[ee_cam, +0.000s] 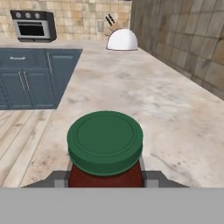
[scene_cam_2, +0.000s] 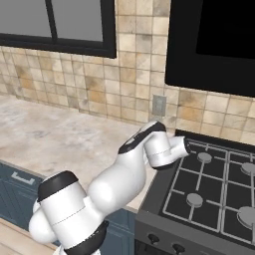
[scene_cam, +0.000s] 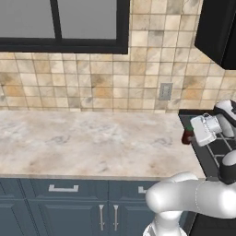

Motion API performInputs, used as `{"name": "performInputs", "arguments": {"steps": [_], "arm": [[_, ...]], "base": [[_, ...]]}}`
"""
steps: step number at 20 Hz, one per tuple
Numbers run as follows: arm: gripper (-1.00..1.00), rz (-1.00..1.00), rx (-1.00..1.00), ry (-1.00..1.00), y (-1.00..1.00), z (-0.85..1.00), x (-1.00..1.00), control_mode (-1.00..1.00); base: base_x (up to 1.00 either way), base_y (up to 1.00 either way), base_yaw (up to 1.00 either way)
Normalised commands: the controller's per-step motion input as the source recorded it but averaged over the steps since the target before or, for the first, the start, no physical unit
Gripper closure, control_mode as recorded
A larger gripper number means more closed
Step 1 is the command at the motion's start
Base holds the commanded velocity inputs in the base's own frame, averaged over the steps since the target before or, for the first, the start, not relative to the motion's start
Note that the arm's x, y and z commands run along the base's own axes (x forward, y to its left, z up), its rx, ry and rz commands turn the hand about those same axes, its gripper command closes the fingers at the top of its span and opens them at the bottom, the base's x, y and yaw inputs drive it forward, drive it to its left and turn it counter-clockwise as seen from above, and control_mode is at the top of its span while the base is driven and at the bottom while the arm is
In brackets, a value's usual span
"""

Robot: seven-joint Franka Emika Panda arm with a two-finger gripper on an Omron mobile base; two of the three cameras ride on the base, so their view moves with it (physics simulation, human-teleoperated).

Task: Collect the paprika, ketchup, and shaker from the cabinet and place them next to the stove.

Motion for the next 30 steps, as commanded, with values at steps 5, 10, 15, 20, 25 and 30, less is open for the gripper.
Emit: {"name": "performInputs", "arguments": {"steps": [5,10,15,20,25,30], "arm": [[1.0,0.0,-0.03,0.0,0.09,-0.21,0.0,-1.0],[1.0,0.0,-0.01,0.0,0.0,-0.24,0.0,-1.0],[1.0,0.0,0.0,-0.02,0.0,-0.21,0.0,-1.0],[1.0,0.0,0.0,-0.02,0.0,-0.19,0.0,-1.0],[1.0,0.0,0.0,-0.01,0.0,-0.16,0.0,-1.0],[1.0,0.0,0.0,-0.01,-0.02,-0.04,0.04,-1.0]], "base": [[0.0,0.0,0.0],[0.0,0.0,0.0],[0.0,0.0,0.0],[0.0,0.0,0.0],[0.0,0.0,0.0],[0.0,0.0,0.0]]}}
